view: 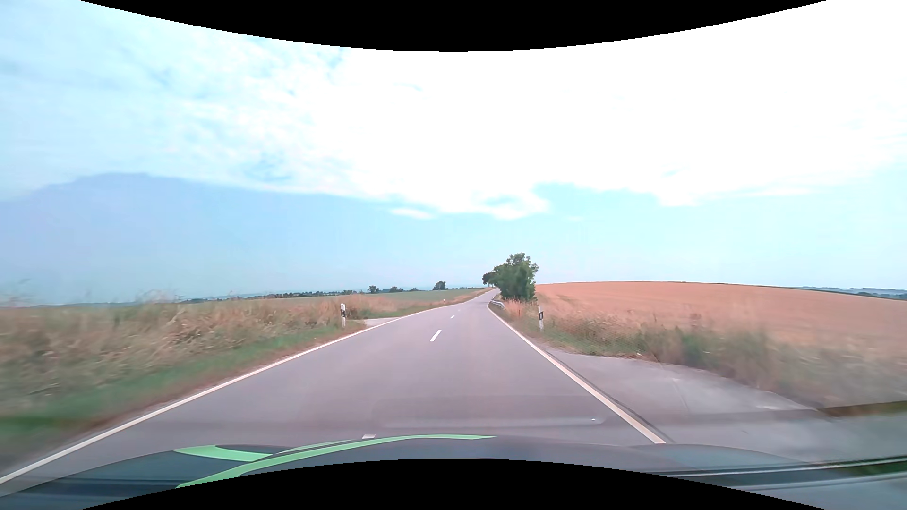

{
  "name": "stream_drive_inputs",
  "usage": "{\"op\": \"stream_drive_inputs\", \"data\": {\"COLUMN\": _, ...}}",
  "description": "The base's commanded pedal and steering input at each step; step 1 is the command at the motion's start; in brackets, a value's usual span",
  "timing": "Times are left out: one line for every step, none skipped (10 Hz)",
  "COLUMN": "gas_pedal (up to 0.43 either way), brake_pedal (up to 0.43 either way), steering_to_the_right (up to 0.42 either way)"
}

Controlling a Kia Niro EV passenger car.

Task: Follow the waypoints while adhering to traffic rules and regulations

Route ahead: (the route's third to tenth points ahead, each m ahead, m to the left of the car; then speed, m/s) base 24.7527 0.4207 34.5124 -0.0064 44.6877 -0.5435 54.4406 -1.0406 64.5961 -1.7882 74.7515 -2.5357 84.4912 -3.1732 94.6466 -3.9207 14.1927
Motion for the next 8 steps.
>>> {"op": "stream_drive_inputs", "data": {"gas_pedal": 0.189, "brake_pedal": 0.000, "steering_to_the_right": 0.021}}
{"op": "stream_drive_inputs", "data": {"gas_pedal": 0.189, "brake_pedal": 0.000, "steering_to_the_right": 0.020}}
{"op": "stream_drive_inputs", "data": {"gas_pedal": 0.189, "brake_pedal": 0.000, "steering_to_the_right": 0.019}}
{"op": "stream_drive_inputs", "data": {"gas_pedal": 0.189, "brake_pedal": 0.000, "steering_to_the_right": 0.017}}
{"op": "stream_drive_inputs", "data": {"gas_pedal": 0.189, "brake_pedal": 0.000, "steering_to_the_right": 0.016}}
{"op": "stream_drive_inputs", "data": {"gas_pedal": 0.189, "brake_pedal": 0.000, "steering_to_the_right": 0.015}}
{"op": "stream_drive_inputs", "data": {"gas_pedal": 0.189, "brake_pedal": 0.000, "steering_to_the_right": 0.012}}
{"op": "stream_drive_inputs", "data": {"gas_pedal": 0.189, "brake_pedal": 0.000, "steering_to_the_right": 0.006}}
